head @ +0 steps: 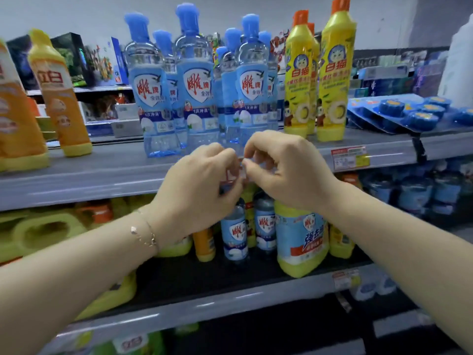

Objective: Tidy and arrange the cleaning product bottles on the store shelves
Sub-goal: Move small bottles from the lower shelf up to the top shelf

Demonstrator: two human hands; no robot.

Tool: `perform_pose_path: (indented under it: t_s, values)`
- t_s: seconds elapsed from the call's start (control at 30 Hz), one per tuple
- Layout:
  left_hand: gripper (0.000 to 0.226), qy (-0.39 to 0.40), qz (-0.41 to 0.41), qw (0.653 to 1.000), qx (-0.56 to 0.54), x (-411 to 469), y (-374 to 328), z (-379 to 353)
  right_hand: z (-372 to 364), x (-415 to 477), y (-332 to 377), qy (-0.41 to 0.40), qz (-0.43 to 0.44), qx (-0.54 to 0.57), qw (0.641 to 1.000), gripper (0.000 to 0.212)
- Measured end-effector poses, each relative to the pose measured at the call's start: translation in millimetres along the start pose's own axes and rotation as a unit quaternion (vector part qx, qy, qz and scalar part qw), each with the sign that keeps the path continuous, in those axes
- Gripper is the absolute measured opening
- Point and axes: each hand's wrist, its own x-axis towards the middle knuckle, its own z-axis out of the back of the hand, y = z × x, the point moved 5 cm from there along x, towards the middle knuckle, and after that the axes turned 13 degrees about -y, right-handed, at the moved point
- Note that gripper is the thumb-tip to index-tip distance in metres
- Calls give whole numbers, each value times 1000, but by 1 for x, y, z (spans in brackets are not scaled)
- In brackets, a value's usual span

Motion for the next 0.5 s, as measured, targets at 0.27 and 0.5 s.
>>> perform_pose_path:
  t_s: [0.27, 0.5]
  values:
    - [22, 180, 137, 973, 50, -87, 33, -44, -81, -85, -10, 166, -82, -32, 982, 20]
    - [74, 210, 333, 916, -78, -128, 63, -143, -122, -120, -31, 240, -80, -193, 948, 21]
